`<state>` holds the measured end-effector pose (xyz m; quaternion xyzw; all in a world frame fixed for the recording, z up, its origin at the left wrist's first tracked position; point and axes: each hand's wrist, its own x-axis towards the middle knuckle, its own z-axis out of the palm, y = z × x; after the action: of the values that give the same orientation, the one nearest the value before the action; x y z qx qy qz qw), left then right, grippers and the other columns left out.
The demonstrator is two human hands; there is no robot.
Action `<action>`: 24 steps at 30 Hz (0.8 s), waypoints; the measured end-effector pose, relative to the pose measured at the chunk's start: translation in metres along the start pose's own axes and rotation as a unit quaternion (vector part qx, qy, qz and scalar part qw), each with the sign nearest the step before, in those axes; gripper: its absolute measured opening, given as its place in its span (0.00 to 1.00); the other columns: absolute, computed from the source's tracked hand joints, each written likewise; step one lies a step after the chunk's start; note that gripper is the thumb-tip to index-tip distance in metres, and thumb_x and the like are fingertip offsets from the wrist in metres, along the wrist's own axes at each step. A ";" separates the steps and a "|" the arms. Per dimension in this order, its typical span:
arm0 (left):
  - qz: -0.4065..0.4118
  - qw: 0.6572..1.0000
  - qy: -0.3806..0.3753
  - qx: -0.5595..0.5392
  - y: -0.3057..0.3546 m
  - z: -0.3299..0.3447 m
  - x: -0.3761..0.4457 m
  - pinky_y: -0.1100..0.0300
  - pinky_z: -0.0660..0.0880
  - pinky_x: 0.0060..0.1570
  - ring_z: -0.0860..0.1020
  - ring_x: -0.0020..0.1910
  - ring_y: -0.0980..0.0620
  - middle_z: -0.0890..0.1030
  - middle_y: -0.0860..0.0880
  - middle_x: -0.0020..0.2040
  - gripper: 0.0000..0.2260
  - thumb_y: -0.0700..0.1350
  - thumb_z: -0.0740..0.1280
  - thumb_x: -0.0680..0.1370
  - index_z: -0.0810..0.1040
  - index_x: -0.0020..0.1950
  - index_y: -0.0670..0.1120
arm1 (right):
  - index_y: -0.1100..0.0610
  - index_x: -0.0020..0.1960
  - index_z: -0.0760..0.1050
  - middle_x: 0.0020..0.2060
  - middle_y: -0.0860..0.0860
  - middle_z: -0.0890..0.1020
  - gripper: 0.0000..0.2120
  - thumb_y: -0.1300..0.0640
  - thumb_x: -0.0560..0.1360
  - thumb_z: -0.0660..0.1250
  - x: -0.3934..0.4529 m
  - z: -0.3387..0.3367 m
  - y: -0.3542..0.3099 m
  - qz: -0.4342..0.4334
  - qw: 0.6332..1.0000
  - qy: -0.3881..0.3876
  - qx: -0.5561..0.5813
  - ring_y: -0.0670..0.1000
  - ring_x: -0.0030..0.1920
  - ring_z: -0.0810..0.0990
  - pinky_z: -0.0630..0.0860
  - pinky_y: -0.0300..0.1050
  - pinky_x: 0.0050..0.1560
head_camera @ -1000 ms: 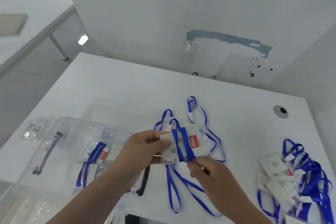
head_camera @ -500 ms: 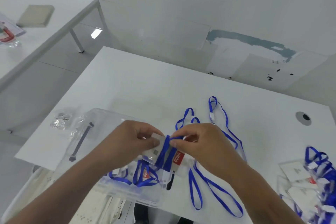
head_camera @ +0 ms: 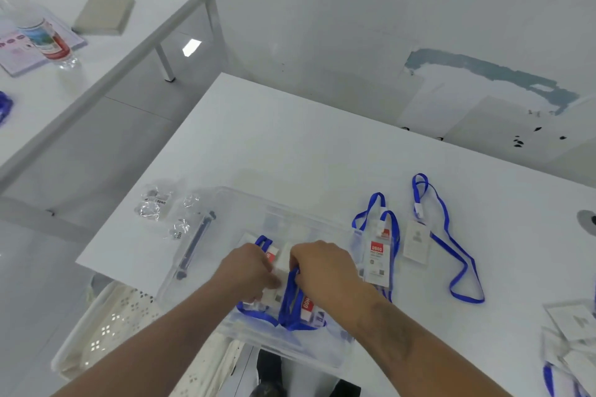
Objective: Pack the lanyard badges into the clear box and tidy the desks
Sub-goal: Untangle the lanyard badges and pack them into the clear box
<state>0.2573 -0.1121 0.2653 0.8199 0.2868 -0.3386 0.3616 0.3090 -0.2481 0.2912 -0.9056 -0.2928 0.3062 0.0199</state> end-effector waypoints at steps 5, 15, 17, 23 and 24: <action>-0.007 0.985 -0.001 0.174 0.006 0.021 0.018 0.60 0.76 0.41 0.77 0.37 0.51 0.73 0.52 0.30 0.15 0.49 0.72 0.73 0.68 0.33 0.47 | 0.59 0.56 0.77 0.53 0.57 0.80 0.12 0.67 0.74 0.64 0.010 0.022 -0.005 0.022 0.997 -0.056 -0.049 0.59 0.53 0.79 0.67 0.47 0.43; 0.055 0.932 0.055 0.354 0.010 0.037 0.015 0.61 0.74 0.45 0.79 0.48 0.51 0.77 0.49 0.45 0.10 0.48 0.66 0.76 0.78 0.55 0.46 | 0.60 0.57 0.78 0.49 0.57 0.76 0.10 0.64 0.77 0.63 0.007 0.016 -0.018 0.017 0.992 -0.102 -0.073 0.58 0.56 0.78 0.69 0.48 0.48; 0.065 0.931 0.063 0.353 0.014 0.032 0.010 0.60 0.76 0.47 0.79 0.46 0.52 0.76 0.52 0.41 0.09 0.50 0.66 0.76 0.77 0.53 0.48 | 0.59 0.59 0.77 0.54 0.57 0.77 0.11 0.64 0.77 0.64 -0.001 0.005 -0.013 0.006 0.995 -0.079 -0.063 0.58 0.55 0.78 0.70 0.49 0.49; 0.099 0.946 0.164 0.261 0.035 0.008 -0.022 0.62 0.77 0.44 0.77 0.39 0.57 0.79 0.56 0.42 0.04 0.54 0.65 0.77 0.77 0.49 0.55 | 0.47 0.65 0.74 0.58 0.46 0.79 0.15 0.51 0.79 0.64 -0.050 -0.040 0.028 -0.027 0.989 0.086 0.113 0.50 0.54 0.79 0.75 0.45 0.55; 0.111 0.951 0.181 0.224 0.043 0.005 -0.033 0.62 0.77 0.45 0.77 0.39 0.59 0.81 0.58 0.44 0.04 0.54 0.64 0.78 0.77 0.50 0.58 | 0.45 0.64 0.74 0.57 0.43 0.79 0.15 0.48 0.79 0.63 -0.060 -0.048 0.038 -0.024 0.982 0.111 0.152 0.46 0.53 0.79 0.75 0.42 0.55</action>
<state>0.2666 -0.1483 0.3046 0.9540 0.1713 -0.1981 0.1460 0.3173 -0.3057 0.3543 -0.9132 -0.2601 0.2442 0.1968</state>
